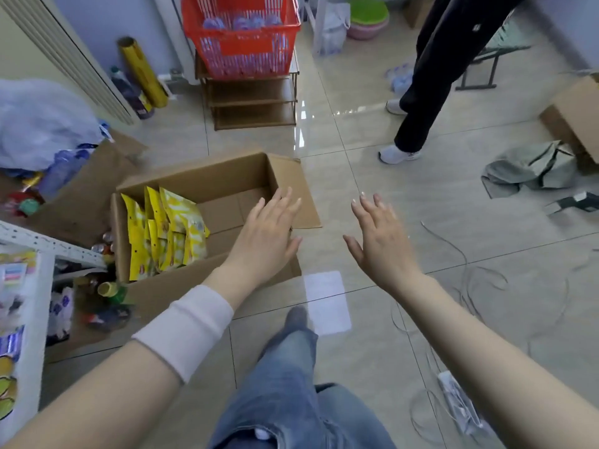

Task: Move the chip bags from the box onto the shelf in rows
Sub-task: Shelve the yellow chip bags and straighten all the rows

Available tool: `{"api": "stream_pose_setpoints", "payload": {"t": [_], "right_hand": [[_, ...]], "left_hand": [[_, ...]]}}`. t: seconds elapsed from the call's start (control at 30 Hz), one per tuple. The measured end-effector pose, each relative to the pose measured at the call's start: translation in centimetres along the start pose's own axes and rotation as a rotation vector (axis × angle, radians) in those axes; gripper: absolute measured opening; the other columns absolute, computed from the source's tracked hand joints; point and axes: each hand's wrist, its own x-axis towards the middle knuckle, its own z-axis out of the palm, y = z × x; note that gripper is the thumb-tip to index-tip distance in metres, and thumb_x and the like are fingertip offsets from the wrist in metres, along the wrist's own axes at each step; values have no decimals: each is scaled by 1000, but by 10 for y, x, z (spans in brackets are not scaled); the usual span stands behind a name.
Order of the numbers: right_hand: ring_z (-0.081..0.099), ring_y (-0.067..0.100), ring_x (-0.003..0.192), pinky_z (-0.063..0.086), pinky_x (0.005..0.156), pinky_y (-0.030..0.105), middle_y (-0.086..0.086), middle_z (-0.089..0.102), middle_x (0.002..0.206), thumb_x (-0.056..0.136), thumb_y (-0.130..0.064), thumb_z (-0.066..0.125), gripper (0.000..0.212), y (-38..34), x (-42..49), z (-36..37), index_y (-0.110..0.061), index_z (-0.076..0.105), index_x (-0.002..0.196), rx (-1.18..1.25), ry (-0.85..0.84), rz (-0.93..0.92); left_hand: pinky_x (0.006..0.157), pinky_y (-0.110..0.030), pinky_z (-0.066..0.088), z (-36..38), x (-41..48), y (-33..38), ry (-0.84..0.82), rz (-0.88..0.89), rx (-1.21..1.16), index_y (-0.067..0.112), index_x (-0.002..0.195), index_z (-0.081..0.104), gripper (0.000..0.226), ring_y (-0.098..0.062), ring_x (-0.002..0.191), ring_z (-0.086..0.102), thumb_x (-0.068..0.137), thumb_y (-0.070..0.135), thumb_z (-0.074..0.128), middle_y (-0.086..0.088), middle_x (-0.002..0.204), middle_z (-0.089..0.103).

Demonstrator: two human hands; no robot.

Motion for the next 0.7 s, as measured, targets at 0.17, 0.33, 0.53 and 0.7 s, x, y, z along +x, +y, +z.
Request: {"api": "stream_pose_setpoints", "payload": {"t": [0.17, 0.33, 0.53, 0.7], "right_hand": [[45, 47, 121, 36, 98, 56, 27, 51, 129, 86, -34, 37, 56, 38, 39, -9, 6, 50, 124, -26, 1, -29], [45, 47, 121, 35, 99, 56, 27, 50, 129, 87, -30, 44, 53, 88, 88, -14, 7, 51, 123, -23, -27, -75], [44, 48, 121, 32, 100, 56, 28, 51, 128, 75, -13, 74, 57, 143, 165, -14, 8, 51, 123, 1, -36, -223], [42, 47, 124, 30, 102, 55, 27, 49, 131, 78, -14, 72, 55, 173, 229, -25, 7, 51, 124, 11, -97, -413]], "left_hand": [[104, -50, 31, 10, 47, -2, -47, -34, -1, -2, 129, 49, 60, -36, 127, 45, 78, 20, 72, -22, 137, 46], [112, -40, 16, 19, 95, 0, -41, -138, -23, 3, 139, 37, 61, -30, 138, 29, 88, 25, 60, -16, 149, 30], [115, -37, 9, 37, 156, 9, -7, -301, -16, 7, 144, 27, 60, -25, 142, 17, 93, 30, 50, -12, 153, 20], [116, -37, 7, 36, 192, 21, 70, -544, -39, 11, 146, 22, 60, -22, 144, 11, 95, 33, 45, -8, 155, 16]]}}
